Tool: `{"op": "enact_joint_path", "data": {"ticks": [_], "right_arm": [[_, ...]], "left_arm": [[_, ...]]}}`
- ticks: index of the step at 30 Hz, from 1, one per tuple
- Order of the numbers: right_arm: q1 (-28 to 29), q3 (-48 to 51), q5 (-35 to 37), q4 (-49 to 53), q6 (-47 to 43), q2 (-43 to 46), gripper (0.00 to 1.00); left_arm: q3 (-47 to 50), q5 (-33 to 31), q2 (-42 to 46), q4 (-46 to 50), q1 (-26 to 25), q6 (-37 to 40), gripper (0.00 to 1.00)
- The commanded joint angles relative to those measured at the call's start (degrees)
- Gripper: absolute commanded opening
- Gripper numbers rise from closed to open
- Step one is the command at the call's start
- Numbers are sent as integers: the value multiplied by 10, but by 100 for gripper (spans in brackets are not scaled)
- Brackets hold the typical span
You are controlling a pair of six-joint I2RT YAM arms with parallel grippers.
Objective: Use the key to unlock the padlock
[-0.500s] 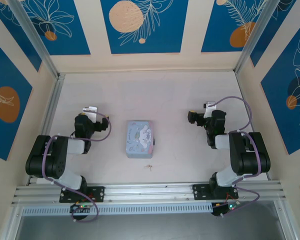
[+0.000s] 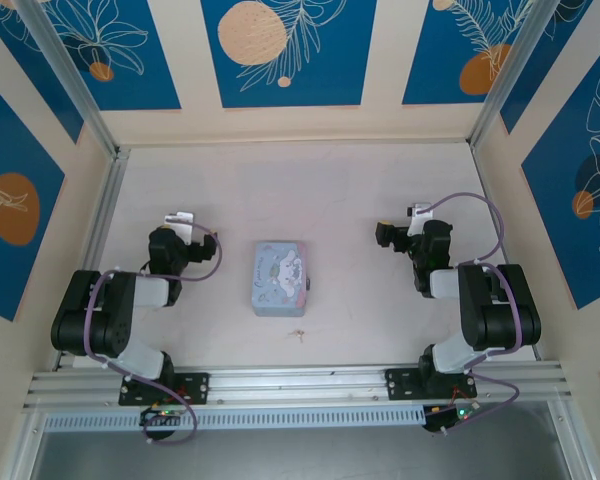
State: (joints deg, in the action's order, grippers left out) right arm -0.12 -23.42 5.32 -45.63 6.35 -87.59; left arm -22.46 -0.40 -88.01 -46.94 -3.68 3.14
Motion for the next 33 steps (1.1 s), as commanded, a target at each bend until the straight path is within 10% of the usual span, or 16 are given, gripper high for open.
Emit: {"op": "enact_joint_path", "data": {"ticks": [1, 5, 13, 24, 33], "right_arm": [[-3, -4, -6, -7, 0, 2, 99], [0, -6, 25, 24, 7, 39, 99], [-8, -171, 75, 501, 296, 168, 99], [61, -117, -162, 602, 336, 285, 91], [274, 19, -112, 582, 458, 400, 90]], "left_arm": [[-15, 13, -5, 7, 8, -6, 100], [-18, 20, 11, 29, 7, -1, 100], [-162, 44, 113, 355, 4, -103, 100], [-207, 97, 217, 560, -55, -356, 100], [-151, 54, 199, 489, -189, -441, 100]]}}
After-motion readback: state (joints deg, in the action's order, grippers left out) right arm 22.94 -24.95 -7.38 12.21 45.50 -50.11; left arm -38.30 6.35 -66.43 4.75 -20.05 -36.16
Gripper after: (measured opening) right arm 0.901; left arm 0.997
